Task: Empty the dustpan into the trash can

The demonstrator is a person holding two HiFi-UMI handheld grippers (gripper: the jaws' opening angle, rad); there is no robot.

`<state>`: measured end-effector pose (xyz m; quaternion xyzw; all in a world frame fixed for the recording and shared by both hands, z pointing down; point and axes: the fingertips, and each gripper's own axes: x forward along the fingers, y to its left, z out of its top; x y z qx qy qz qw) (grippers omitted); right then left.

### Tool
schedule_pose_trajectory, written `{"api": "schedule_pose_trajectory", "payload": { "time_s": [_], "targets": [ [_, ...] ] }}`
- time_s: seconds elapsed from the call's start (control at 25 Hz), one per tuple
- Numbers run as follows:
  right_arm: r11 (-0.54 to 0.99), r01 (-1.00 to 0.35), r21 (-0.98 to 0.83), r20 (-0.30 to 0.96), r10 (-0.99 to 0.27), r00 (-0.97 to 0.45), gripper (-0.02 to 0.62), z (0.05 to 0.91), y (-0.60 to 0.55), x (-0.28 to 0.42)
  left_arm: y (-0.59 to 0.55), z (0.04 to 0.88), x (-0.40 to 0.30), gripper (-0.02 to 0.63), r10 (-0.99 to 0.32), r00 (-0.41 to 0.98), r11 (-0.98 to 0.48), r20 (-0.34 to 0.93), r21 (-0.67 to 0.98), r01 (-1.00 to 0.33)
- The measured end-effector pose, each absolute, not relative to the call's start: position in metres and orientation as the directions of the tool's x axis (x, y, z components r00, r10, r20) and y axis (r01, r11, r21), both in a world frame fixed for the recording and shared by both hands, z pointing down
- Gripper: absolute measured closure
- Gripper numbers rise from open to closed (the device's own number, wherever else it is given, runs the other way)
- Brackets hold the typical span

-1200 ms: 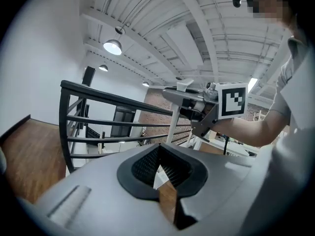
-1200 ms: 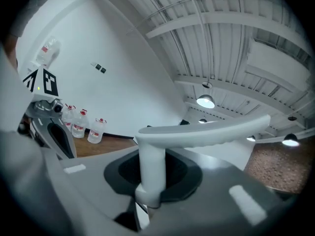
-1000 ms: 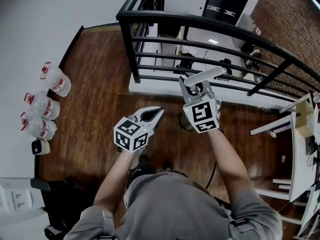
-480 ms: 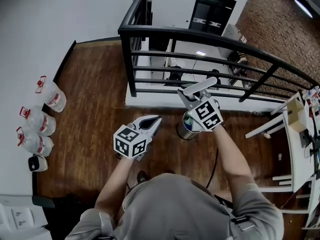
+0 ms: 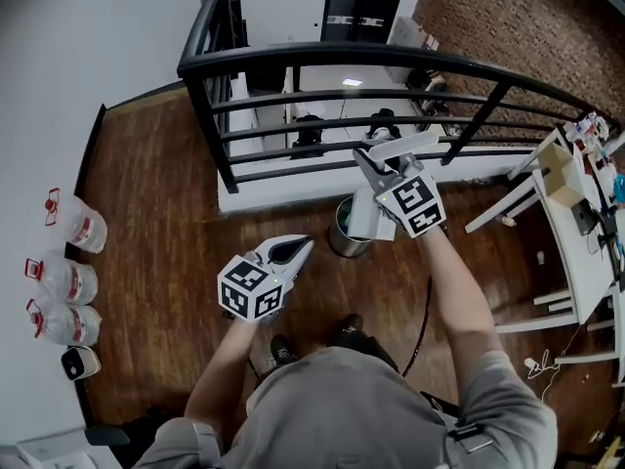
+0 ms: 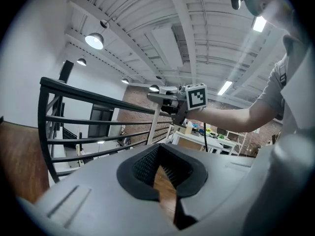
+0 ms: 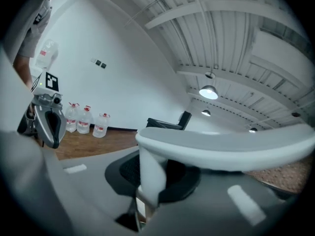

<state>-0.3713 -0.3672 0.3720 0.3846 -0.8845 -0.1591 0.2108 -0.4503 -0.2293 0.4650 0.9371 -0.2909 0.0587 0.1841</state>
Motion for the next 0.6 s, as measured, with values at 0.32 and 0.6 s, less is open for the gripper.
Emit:
{"api": "schedule_pose_trajectory", "payload": {
  "time_s": [0.32,0.6],
  "targets": [
    [0.510,-0.809,0.292,0.070,-0.855,-0.513,0.560,0.328,-0.386,-0.205,-0.266,0.461,-0.323,0.601,-0.468,0.849,-0.802,0.248,0.285,-0.525],
    [0.382,-0.916,0.121,-0.029,-0.921,-0.388,0.563,0.283,-0.387,-0.057,-0.297,0.435,-0.203,0.601,-0.400,0.889,-0.862,0.225,0.238,-0.448]
  ]
}}
